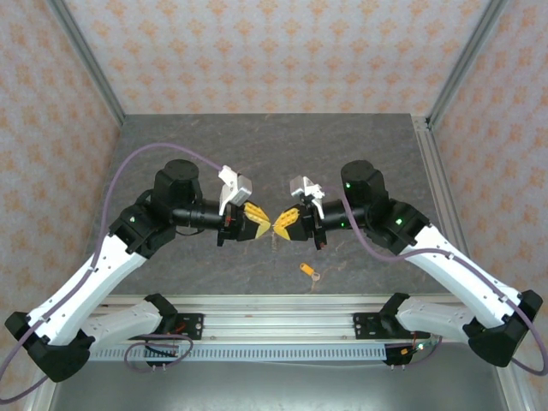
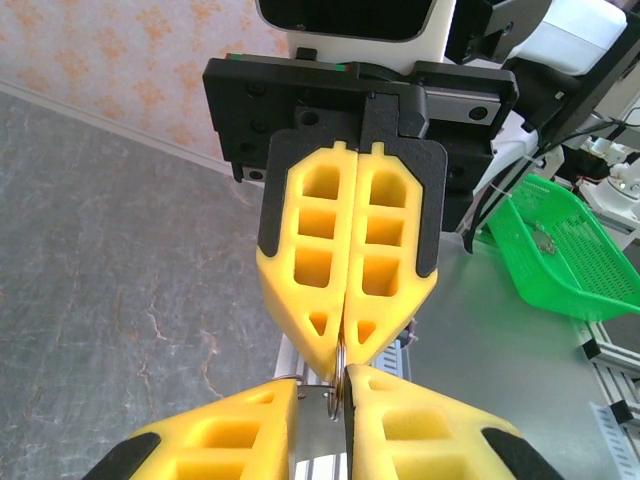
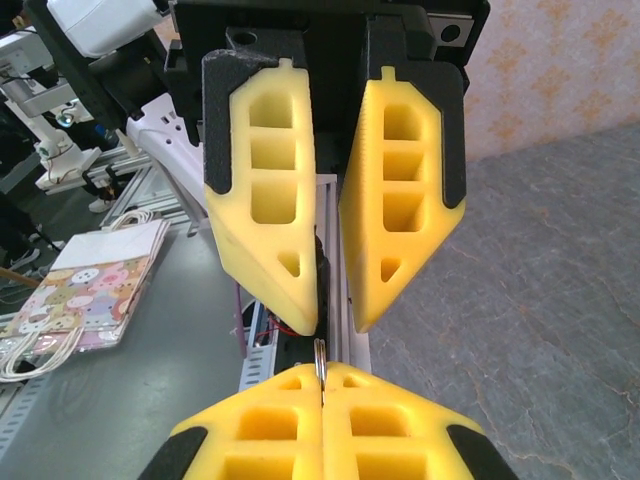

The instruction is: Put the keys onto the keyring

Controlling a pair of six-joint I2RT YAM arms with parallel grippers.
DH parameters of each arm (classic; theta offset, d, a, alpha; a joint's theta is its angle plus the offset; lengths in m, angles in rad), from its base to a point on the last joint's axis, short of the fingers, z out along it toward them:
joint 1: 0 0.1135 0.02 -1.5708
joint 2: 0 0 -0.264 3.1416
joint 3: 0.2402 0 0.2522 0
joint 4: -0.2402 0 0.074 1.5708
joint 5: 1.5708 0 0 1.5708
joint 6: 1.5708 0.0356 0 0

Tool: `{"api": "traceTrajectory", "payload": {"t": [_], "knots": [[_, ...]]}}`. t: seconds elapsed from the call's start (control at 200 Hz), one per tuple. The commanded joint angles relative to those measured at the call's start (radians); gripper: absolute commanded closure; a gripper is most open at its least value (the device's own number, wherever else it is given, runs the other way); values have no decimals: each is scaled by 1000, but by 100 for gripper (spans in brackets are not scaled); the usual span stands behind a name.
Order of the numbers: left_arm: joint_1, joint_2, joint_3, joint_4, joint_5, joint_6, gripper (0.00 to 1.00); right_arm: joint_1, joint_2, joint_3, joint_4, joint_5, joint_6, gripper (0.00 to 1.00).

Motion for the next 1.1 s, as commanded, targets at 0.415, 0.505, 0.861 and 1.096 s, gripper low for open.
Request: {"api": "traceTrajectory", "payload": {"t": [0.415, 0.505, 0.861, 1.096], "knots": [[-18, 24, 55, -58, 55, 53, 82, 2, 13, 41, 63, -67, 7, 100], [-19, 28, 58, -65, 52, 59, 86, 2, 13, 42, 65, -68, 7, 100], [-23, 35, 60, -77, 38, 73, 97, 2, 14, 32, 89, -62, 19, 100], [-23, 30, 52, -70, 40, 72, 100, 2, -6, -2, 145, -17, 33, 100]]}}
